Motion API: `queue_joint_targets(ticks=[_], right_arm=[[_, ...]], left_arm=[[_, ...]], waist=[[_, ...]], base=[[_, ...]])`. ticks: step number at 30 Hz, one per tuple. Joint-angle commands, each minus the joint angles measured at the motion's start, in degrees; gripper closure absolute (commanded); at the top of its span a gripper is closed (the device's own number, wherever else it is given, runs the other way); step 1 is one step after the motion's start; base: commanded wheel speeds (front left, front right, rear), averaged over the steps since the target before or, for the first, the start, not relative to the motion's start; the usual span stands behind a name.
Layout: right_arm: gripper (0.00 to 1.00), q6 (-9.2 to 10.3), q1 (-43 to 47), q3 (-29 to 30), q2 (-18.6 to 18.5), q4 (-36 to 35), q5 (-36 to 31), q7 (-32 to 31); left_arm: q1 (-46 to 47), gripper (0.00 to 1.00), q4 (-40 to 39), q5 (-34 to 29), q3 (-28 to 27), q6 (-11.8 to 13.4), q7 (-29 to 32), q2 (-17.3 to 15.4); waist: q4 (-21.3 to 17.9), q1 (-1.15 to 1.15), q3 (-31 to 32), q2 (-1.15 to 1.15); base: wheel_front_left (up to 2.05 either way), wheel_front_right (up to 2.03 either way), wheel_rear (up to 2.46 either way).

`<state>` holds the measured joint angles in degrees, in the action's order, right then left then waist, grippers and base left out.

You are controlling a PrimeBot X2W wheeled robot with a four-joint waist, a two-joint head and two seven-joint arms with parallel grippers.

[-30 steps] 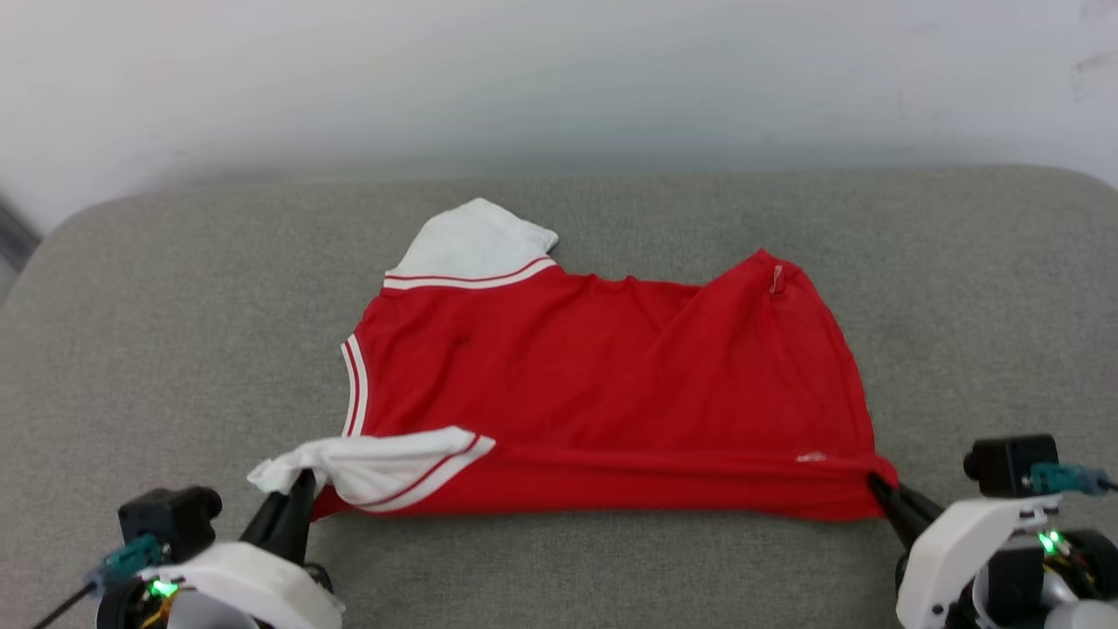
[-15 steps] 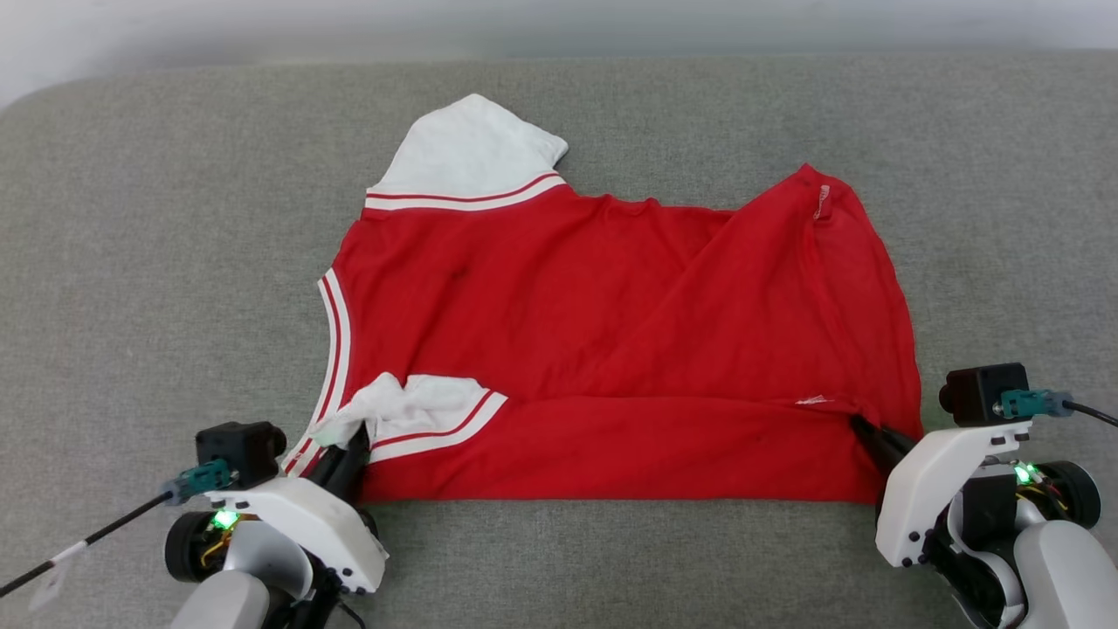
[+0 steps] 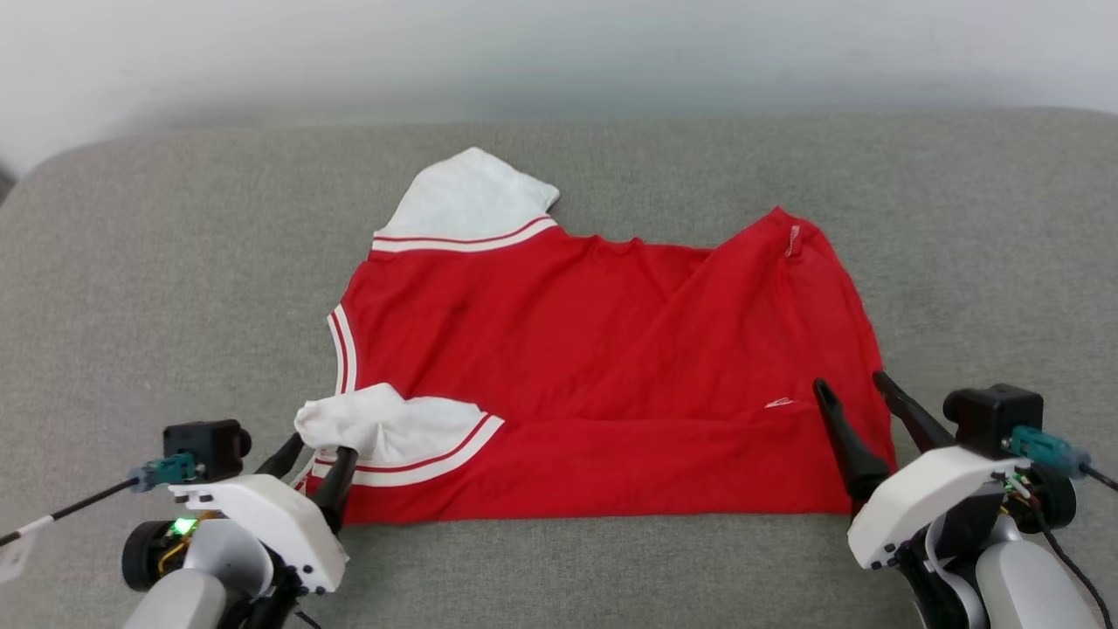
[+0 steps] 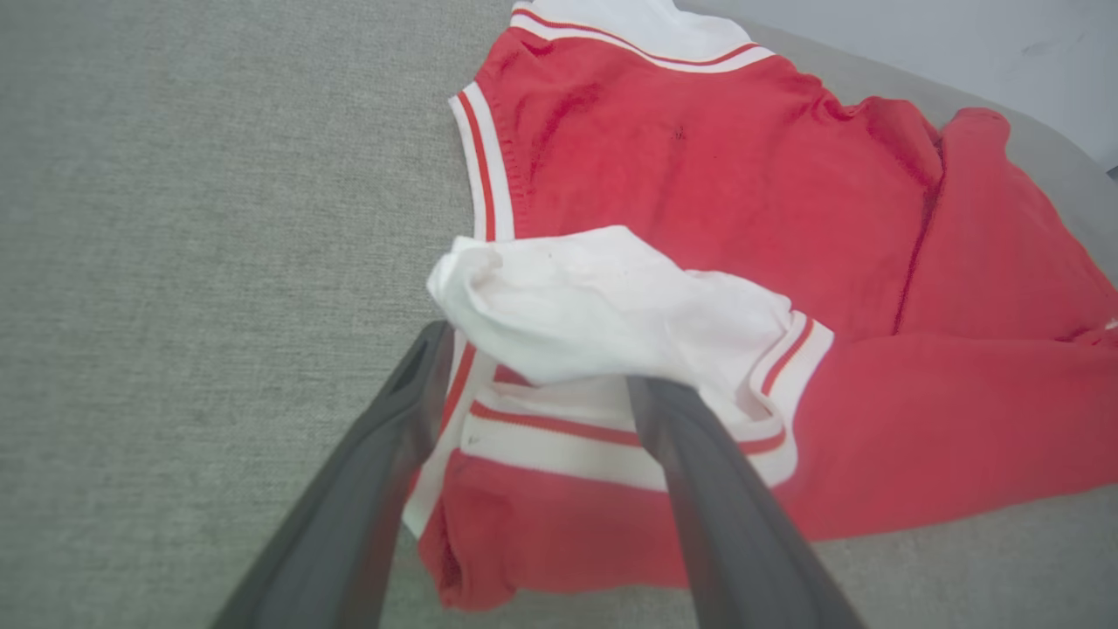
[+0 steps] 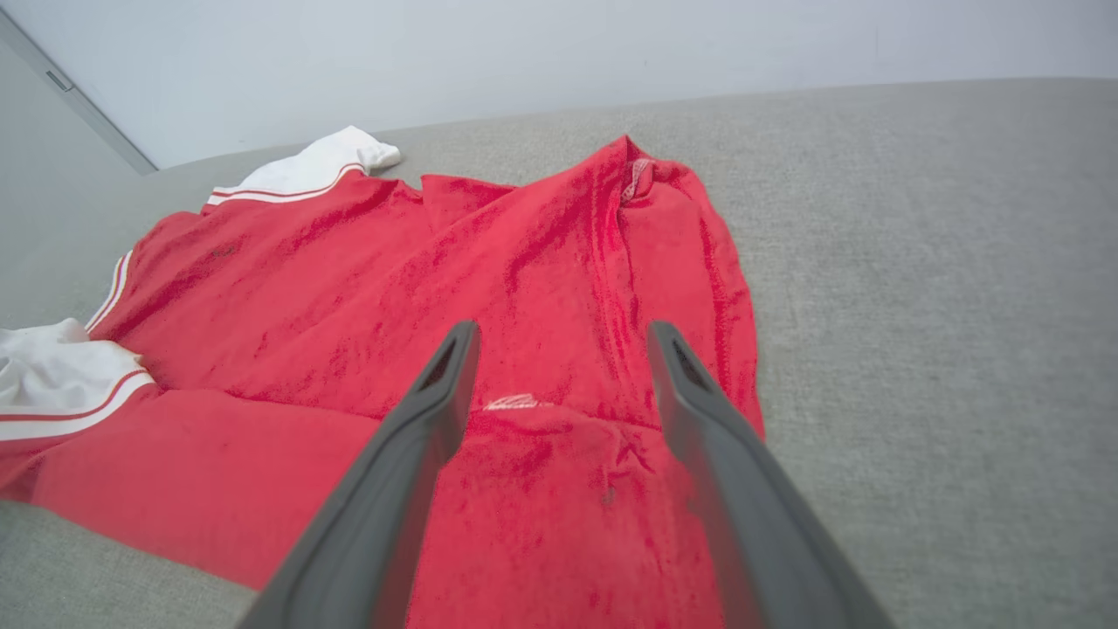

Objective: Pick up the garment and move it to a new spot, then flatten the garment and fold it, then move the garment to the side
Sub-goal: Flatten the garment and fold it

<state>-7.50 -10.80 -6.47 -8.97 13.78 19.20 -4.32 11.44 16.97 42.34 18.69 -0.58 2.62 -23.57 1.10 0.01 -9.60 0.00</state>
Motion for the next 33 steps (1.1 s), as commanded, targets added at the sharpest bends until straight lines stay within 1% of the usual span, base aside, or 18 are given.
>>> queue_joint_targets(ticks=[1,3,4,5,11,14,16,21,26,31,32,33], right_arm=[[0.0,0.02,0.7,0.1,0.2,-0.3,-0.2,0.6],[0.0,0.02,1.6,0.1,0.9,-1.3,-0.5,2.6],[0.0,0.02,3.3,0.1,1.5,-2.8,-1.0,3.8],[0.0,0.02,3.7,-0.2,1.8,-3.5,-1.1,3.6],[0.0,0.02,6.3,-1.3,2.3,-6.8,-1.2,3.1],[0.0,0.02,7.0,-1.1,2.5,-8.2,-1.2,2.9],[0.0,0.02,7.4,-0.8,2.7,-8.8,-1.3,2.7],[0.0,0.02,6.8,-0.8,3.1,-9.9,-1.4,2.4],[0.0,0.02,6.2,-0.2,3.2,-10.1,-1.3,1.8],[0.0,0.02,5.9,1.4,3.0,-10.1,-1.0,1.2],[0.0,0.02,5.9,2.0,2.9,-10.1,-1.0,0.9],[0.0,0.02,6.1,2.5,2.8,-10.0,-0.8,0.7]], left_arm=[[-0.6,0.0,-0.5,0.4,-0.2,0.2,0.3,-0.4],[-1.7,0.0,-2.6,0.6,-0.6,1.2,2.3,-2.0],[-3.7,0.0,-6.1,2.0,-1.7,3.0,6.6,-4.3],[-4.2,0.0,-7.5,2.5,-2.1,3.7,8.0,-5.2],[-8.8,0.0,-14.0,6.0,-3.0,6.5,18.6,-10.4],[-10.7,0.0,-15.3,8.7,-3.2,7.7,23.0,-11.1],[-11.1,0.0,-14.7,10.1,-3.7,8.2,24.4,-11.3],[-9.7,0.0,-11.1,12.5,-4.8,8.2,25.8,-10.8],[-7.7,0.0,-7.3,13.6,-3.9,6.3,26.5,-9.7],[-7.1,0.0,-4.4,13.9,-0.5,3.7,28.7,-7.8],[-7.1,0.38,-4.0,13.8,0.1,3.2,28.7,-7.4],[-7.0,0.67,-3.8,13.7,0.4,2.7,28.2,-6.9]], waist=[[-0.6,-0.01,1.4,0.0],[-1.1,-0.01,2.8,0.0],[-2.0,-0.01,4.5,0.0],[-2.5,-0.01,4.8,0.0],[-4.8,-0.01,5.9,0.0],[-5.6,-0.01,5.3,0.0],[-6.0,-0.01,4.5,0.0],[-7.2,-0.01,1.5,0.0],[-7.6,-0.01,-1.0,0.0],[-7.6,-0.01,-2.1,0.0],[-7.6,-0.01,-2.2,0.0],[-7.5,-0.01,-2.2,0.0]], base=[[0.0,0.0,0.0],[0.0,0.0,0.0],[0.0,0.0,0.0],[0.0,0.0,0.0],[0.0,0.0,0.0],[0.0,0.0,0.0],[0.0,0.0,0.0],[0.0,0.0,0.0],[0.0,0.0,0.0],[0.0,0.0,0.0],[0.0,0.0,0.0],[0.0,0.0,0.0]])
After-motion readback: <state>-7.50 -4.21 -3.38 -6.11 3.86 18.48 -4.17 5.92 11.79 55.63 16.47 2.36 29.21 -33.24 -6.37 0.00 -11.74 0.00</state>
